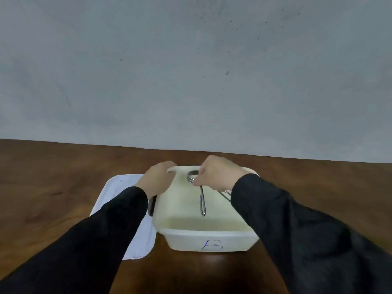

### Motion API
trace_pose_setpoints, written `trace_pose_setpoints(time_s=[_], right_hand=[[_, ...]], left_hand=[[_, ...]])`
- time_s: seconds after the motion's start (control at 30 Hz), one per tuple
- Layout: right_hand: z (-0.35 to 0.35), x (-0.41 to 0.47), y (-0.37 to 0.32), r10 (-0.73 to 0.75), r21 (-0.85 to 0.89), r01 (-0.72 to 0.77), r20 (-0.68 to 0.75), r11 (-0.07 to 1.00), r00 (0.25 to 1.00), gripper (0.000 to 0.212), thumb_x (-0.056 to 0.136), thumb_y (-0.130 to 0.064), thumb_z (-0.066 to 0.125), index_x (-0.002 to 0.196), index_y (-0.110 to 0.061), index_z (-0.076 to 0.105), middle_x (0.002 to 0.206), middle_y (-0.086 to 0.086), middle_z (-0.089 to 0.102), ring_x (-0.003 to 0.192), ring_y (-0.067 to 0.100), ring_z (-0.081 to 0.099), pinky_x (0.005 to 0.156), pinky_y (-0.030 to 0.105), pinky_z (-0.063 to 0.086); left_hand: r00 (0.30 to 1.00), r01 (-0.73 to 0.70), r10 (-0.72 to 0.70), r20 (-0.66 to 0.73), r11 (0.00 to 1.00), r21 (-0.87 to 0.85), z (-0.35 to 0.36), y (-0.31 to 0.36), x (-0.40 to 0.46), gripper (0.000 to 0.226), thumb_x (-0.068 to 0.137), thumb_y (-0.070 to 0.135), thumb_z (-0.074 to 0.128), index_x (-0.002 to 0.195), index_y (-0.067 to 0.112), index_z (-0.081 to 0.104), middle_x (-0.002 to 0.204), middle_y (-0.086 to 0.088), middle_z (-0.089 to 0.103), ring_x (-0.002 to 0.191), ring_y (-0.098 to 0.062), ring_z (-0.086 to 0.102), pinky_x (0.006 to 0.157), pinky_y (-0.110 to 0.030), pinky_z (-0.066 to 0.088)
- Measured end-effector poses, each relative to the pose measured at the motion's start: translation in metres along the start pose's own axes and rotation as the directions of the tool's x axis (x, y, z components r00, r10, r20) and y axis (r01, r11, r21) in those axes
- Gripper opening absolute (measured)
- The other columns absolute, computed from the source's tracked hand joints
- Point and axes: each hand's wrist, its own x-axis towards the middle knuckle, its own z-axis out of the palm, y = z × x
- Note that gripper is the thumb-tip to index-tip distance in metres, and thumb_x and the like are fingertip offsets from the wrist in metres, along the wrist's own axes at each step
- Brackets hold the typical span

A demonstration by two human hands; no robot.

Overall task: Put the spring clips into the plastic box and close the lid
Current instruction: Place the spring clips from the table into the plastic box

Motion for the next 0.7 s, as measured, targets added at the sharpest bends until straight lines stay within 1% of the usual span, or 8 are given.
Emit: trace_pose_setpoints(time_s=[0.07,0.13,0.2,0.27,0.4,0.53,0.6,0.7], right_hand=[[0.041,0.022,-0.01,0.009,-0.042,-0.007,0.054,0.999,0.999,0.029,0.08,-0.031,0.066,0.063,-0.011,0.053,0.056,0.001,0.048,0.055,0.023,0.048,0.049,0.027,0.033],[0.073,0.038,-0.015,0.009,-0.092,0.0,0.095,0.996,0.995,0.018,0.083,-0.031,0.066,0.08,-0.013,0.063,0.068,0.0,0.055,0.069,0.023,0.055,0.056,0.028,0.039],[0.092,0.05,-0.021,0.036,-0.119,-0.02,0.132,0.993,0.991,0.026,0.086,-0.031,0.066,0.104,-0.013,0.067,0.084,0.002,0.059,0.082,0.025,0.057,0.07,0.03,0.044],[0.104,0.06,-0.026,0.067,-0.155,-0.04,0.168,0.987,0.983,0.032,0.088,-0.031,0.067,0.113,-0.011,0.067,0.091,0.004,0.059,0.086,0.026,0.055,0.078,0.032,0.045],[0.118,0.074,-0.023,0.129,-0.149,-0.095,0.238,0.984,0.963,0.035,0.087,-0.029,0.071,0.118,-0.012,0.068,0.101,0.006,0.06,0.099,0.03,0.059,0.094,0.039,0.046],[0.118,0.075,-0.025,0.114,-0.171,-0.074,0.238,0.982,0.965,0.032,0.086,-0.033,0.071,0.11,-0.012,0.068,0.097,0.006,0.062,0.09,0.03,0.058,0.091,0.039,0.048],[0.106,0.071,-0.028,0.047,-0.163,-0.022,0.153,0.986,0.987,0.032,0.087,-0.036,0.066,0.109,-0.012,0.069,0.096,0.004,0.066,0.087,0.028,0.059,0.086,0.035,0.05],[0.065,0.043,-0.02,-0.051,0.004,0.053,-0.185,0.999,0.981,0.029,0.089,-0.044,0.059,0.089,-0.018,0.073,0.077,-0.001,0.069,0.074,0.022,0.062,0.073,0.033,0.054]], left_hand=[[1.0,-0.002,0.003,0.007,0.979,-0.205,0.002,-0.007,-0.001,0.031,0.095,0.019,0.044,0.116,0.023,0.065,0.106,0.005,0.067,0.097,-0.018,0.062,0.068,-0.023,0.045],[1.0,0.001,0.002,0.01,0.949,-0.314,0.003,-0.012,0.0,0.031,0.094,0.022,0.045,0.117,0.024,0.066,0.112,0.005,0.067,0.103,-0.016,0.062,0.075,-0.023,0.048],[1.0,-0.011,0.016,0.012,0.941,-0.338,0.004,-0.015,0.001,0.032,0.096,0.023,0.043,0.12,0.022,0.064,0.115,0.003,0.067,0.102,-0.016,0.06,0.074,-0.021,0.047],[1.0,-0.029,0.031,0.001,0.938,-0.345,0.005,-0.016,0.003,0.033,0.097,0.02,0.041,0.121,0.019,0.063,0.115,0.001,0.066,0.1,-0.016,0.059,0.07,-0.015,0.043],[0.999,-0.046,0.042,-0.021,0.947,-0.319,0.006,-0.017,0.004,0.032,0.098,0.021,0.038,0.121,0.02,0.061,0.108,0.004,0.061,0.086,-0.007,0.054,0.063,-0.014,0.037],[0.998,-0.054,0.045,-0.033,0.945,-0.323,0.008,-0.019,0.005,0.029,0.099,0.025,0.041,0.119,0.021,0.061,0.106,0.005,0.061,0.089,-0.007,0.056,0.064,-0.014,0.037],[0.998,-0.053,0.042,-0.041,0.94,-0.338,0.009,-0.02,0.007,0.027,0.097,0.028,0.046,0.117,0.019,0.063,0.107,0.003,0.064,0.098,-0.018,0.06,0.066,-0.015,0.039],[0.999,-0.037,0.031,-0.024,0.927,-0.374,0.009,-0.02,0.007,0.023,0.093,0.032,0.053,0.109,0.02,0.065,0.102,0.0,0.068,0.093,-0.021,0.063,0.065,-0.023,0.044]])
